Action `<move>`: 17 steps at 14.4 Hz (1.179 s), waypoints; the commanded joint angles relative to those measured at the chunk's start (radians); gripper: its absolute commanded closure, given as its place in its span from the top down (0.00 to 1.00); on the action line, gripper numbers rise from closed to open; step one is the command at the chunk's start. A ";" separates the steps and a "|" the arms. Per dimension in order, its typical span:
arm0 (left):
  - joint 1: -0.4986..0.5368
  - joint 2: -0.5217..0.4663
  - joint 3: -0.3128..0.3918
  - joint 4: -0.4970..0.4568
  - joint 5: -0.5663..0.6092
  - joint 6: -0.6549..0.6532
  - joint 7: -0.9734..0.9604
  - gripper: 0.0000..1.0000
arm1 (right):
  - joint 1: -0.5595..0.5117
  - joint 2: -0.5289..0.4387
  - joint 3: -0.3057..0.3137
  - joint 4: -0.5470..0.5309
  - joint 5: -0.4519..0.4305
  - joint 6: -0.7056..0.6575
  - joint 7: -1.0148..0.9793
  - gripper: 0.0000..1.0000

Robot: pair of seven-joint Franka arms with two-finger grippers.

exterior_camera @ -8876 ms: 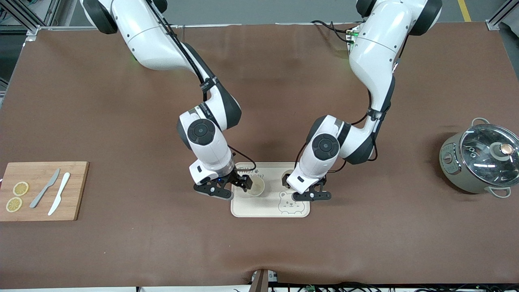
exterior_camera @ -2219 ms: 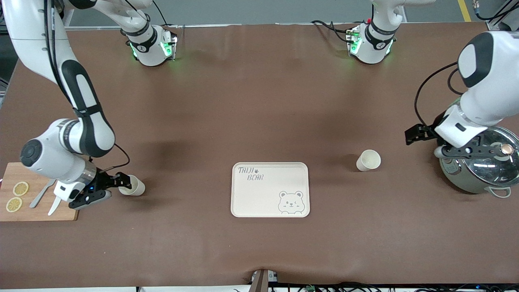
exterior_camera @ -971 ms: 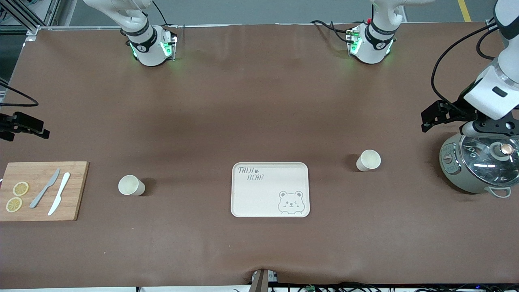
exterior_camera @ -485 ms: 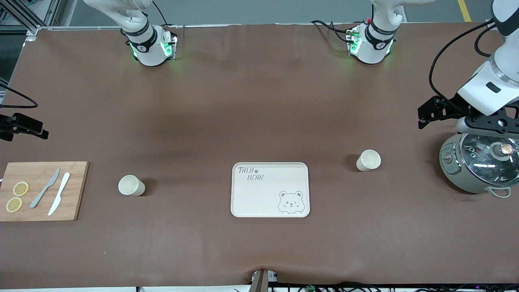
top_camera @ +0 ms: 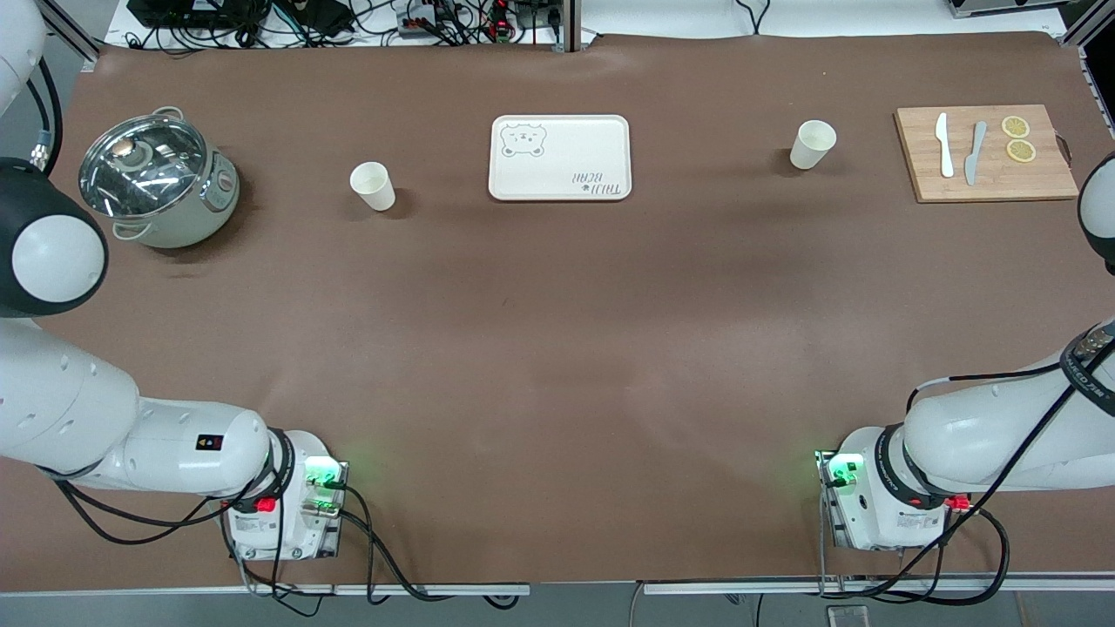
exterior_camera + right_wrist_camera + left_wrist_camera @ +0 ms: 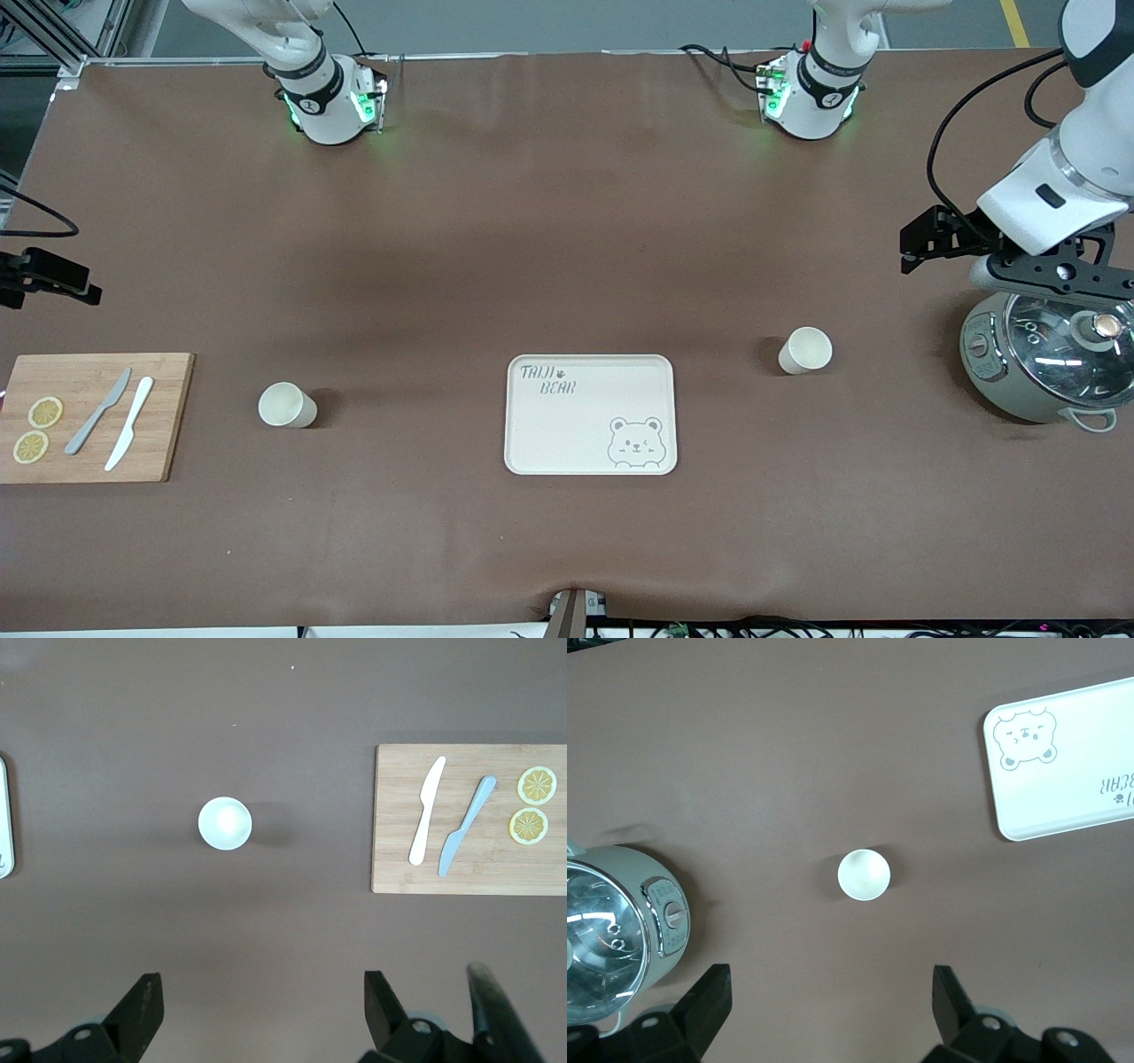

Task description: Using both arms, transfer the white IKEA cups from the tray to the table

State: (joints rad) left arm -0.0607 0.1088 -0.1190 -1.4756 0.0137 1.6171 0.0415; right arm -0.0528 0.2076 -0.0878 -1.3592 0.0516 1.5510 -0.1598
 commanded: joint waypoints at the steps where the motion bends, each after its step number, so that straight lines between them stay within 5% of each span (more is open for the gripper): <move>1: -0.001 -0.011 -0.005 0.020 -0.012 -0.023 -0.005 1.00 | -0.019 -0.011 0.019 -0.001 -0.013 0.000 0.013 1.00; 17: -0.010 -0.052 -0.011 0.018 -0.009 -0.180 -0.069 1.00 | -0.019 -0.007 0.019 -0.001 -0.016 0.003 0.006 1.00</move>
State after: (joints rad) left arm -0.0749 0.0539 -0.1328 -1.4652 0.0136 1.4635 -0.0193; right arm -0.0548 0.2076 -0.0872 -1.3589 0.0516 1.5530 -0.1598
